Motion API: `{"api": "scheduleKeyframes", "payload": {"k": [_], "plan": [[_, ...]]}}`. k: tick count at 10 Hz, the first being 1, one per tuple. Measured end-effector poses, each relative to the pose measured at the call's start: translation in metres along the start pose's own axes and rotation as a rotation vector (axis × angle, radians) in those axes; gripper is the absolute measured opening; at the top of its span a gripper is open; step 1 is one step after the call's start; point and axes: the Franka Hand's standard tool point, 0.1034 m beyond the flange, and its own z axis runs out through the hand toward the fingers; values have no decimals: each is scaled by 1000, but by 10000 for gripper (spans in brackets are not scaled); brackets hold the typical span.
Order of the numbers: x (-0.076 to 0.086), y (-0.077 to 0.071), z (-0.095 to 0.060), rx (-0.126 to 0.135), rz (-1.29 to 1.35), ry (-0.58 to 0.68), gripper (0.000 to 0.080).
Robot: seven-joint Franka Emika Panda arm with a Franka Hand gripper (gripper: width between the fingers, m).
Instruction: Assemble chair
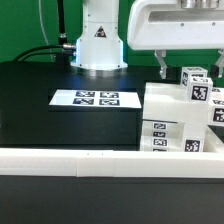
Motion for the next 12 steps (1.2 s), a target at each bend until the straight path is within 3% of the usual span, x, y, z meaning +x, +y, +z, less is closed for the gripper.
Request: {"api": "scheduleKeyframes", "payload": {"k": [1, 2, 3, 5, 12], "plan": [[0, 0, 0, 0, 6, 0, 382], [0, 0, 0, 0, 5, 0, 382], [0, 0, 0, 1, 9, 1, 284], [0, 0, 0, 1, 34, 1, 284], [0, -2, 0, 10, 497, -2, 284]]}}
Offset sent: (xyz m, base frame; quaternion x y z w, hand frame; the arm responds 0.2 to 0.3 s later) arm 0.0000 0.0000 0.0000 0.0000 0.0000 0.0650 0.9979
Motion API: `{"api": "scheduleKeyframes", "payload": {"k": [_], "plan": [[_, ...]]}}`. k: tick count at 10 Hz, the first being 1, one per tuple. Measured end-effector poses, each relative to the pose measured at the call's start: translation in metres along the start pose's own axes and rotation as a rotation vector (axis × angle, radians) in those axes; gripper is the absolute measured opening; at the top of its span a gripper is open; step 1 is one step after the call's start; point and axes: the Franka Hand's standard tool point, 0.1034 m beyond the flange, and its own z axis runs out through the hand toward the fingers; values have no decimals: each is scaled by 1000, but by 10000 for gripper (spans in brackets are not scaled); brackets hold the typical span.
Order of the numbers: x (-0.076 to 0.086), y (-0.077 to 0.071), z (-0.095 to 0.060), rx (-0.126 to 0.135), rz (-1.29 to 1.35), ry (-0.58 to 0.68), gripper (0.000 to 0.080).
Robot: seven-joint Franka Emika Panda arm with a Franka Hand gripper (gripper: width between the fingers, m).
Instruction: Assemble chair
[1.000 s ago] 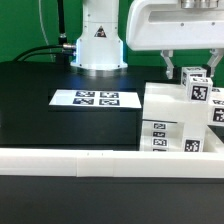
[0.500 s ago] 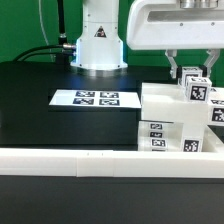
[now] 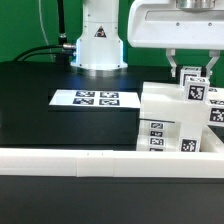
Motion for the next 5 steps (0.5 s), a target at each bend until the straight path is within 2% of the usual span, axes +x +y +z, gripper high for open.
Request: {"api": "scheduleKeyframes", "payload": {"k": [1, 2, 5], "plan": [[0, 0, 1, 7, 99, 1, 284], [-1, -1, 0, 39, 249, 7, 284], [-1, -3, 0, 49, 459, -7, 285]]}}
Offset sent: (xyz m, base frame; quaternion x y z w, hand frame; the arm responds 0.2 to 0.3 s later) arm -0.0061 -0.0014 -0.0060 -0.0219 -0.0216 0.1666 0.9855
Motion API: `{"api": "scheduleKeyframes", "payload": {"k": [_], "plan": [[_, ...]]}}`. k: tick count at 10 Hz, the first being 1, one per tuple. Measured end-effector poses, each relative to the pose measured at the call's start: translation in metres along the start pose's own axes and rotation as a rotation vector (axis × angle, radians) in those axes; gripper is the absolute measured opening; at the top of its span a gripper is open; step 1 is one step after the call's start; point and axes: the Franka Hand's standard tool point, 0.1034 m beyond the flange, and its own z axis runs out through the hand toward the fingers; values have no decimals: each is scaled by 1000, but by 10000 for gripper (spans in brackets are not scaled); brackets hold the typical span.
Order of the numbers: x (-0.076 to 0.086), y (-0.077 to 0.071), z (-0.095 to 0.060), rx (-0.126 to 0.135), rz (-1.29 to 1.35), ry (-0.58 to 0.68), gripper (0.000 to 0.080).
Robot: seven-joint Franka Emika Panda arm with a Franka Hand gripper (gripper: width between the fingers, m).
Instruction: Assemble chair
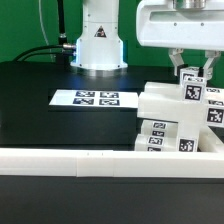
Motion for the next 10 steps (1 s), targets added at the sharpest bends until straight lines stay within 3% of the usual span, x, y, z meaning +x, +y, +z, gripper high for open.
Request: {"api": "scheduleKeyframes", "payload": {"k": [5, 7, 8, 9, 10], "plan": [[-1, -1, 0, 7, 325, -10, 285], [-1, -1, 0, 7, 267, -10, 285], [-1, -2, 0, 8, 247, -9, 499], [-1, -2, -1, 1, 187, -11, 499], [-2, -3, -1, 2, 104, -11, 600]]}}
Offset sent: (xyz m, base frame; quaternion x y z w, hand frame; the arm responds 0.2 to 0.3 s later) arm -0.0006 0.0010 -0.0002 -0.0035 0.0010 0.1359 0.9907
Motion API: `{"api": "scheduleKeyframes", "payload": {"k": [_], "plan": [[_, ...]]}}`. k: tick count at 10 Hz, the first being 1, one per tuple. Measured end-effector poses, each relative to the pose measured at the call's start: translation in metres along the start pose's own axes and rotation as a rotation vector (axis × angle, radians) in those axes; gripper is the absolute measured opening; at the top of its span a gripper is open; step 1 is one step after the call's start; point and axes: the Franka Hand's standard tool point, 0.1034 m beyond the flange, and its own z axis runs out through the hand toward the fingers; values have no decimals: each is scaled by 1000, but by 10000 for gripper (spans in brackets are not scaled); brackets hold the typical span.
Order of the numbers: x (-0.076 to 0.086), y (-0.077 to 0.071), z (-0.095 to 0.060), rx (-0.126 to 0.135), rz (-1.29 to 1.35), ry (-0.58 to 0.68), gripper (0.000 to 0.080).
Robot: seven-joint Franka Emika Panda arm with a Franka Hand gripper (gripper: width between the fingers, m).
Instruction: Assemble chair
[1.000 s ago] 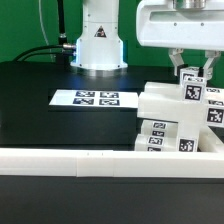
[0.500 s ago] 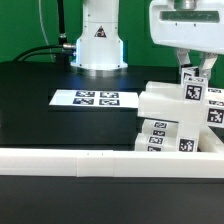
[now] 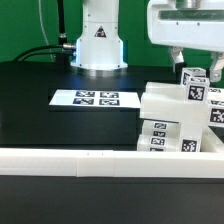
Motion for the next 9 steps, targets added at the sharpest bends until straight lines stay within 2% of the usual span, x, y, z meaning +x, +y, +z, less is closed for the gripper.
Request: {"api": "scheduleKeyframes", "payload": {"k": [1, 3, 5, 9], "plan": [[0, 0, 0, 0, -48, 0, 639], [1, 0, 0, 0, -199, 0, 647], [3, 4, 0, -68, -533, -7, 649], [1, 2, 1, -74, -840, -19, 649]]}}
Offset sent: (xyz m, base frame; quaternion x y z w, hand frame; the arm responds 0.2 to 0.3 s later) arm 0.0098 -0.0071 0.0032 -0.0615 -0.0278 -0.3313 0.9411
